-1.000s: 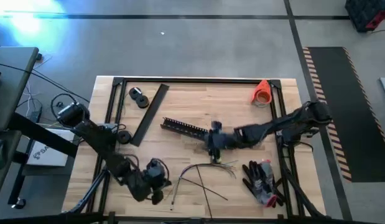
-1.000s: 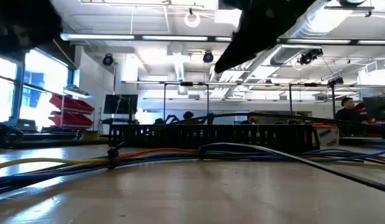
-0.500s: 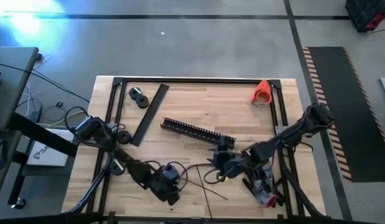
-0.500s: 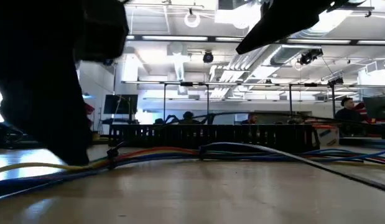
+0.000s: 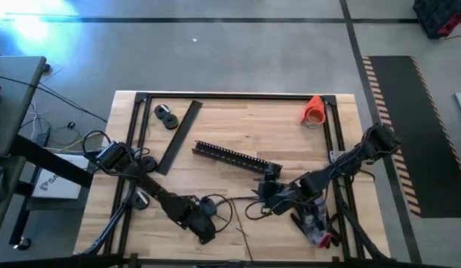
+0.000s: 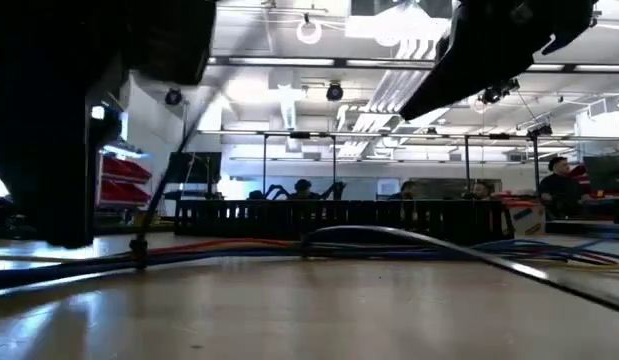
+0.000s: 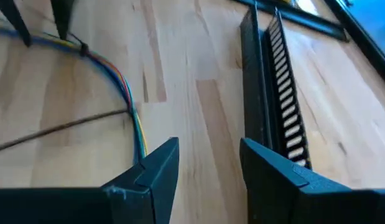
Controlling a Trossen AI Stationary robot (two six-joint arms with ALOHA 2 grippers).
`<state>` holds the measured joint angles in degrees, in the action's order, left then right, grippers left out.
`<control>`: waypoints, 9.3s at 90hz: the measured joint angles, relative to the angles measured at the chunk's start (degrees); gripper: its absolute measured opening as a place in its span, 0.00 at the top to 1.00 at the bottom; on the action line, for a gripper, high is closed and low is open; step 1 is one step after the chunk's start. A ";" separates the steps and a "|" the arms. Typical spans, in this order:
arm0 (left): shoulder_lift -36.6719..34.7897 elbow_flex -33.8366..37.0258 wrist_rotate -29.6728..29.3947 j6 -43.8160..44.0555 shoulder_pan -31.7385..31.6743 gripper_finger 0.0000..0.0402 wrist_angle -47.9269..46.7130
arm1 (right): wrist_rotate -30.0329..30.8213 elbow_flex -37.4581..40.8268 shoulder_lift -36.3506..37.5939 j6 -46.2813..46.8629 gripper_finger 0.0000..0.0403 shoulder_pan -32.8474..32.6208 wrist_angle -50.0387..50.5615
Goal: Ziptie cables
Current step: Insert the zip tied cables into the black cable duct, then close the black cable duct
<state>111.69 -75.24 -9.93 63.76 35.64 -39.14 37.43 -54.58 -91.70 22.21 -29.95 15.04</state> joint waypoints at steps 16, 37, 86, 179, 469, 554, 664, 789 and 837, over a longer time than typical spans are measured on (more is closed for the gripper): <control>0.15 1.47 -1.14 -0.32 -0.02 0.67 -2.36 | 0.06 1.17 0.00 0.14 0.62 -0.09 -2.48; 0.01 3.82 -1.10 2.18 0.02 0.65 4.11 | -0.81 1.22 -0.20 0.41 0.62 -0.11 -2.96; 0.94 8.67 1.52 7.10 0.27 0.65 10.71 | -1.11 1.21 -0.20 0.53 0.62 -0.11 -3.04; -4.43 9.32 -5.74 -33.74 0.65 1.00 -7.33 | -27.30 1.88 -12.13 5.70 0.67 0.92 8.90; -23.36 9.05 -16.86 -29.46 -6.50 0.79 -4.48 | -15.55 0.50 17.16 12.21 0.48 7.16 34.24; -27.62 19.38 -22.56 -19.01 -2.60 0.79 5.98 | -2.99 0.64 10.47 48.82 0.94 0.07 41.65; -41.58 23.12 -19.62 -18.89 -19.45 0.79 -3.40 | -38.50 0.10 -15.19 -19.39 0.64 21.92 -22.40; -30.23 47.62 0.85 -37.85 -60.37 0.80 24.74 | -31.56 -2.54 -1.60 -20.91 0.64 16.50 -7.54; -33.00 39.27 26.83 -38.79 -53.06 1.00 25.59 | -17.09 -2.53 0.68 -29.86 0.64 20.77 2.73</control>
<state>78.69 -35.97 16.90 24.97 -17.43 -13.55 20.34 -57.11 -91.02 -7.65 -9.19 17.77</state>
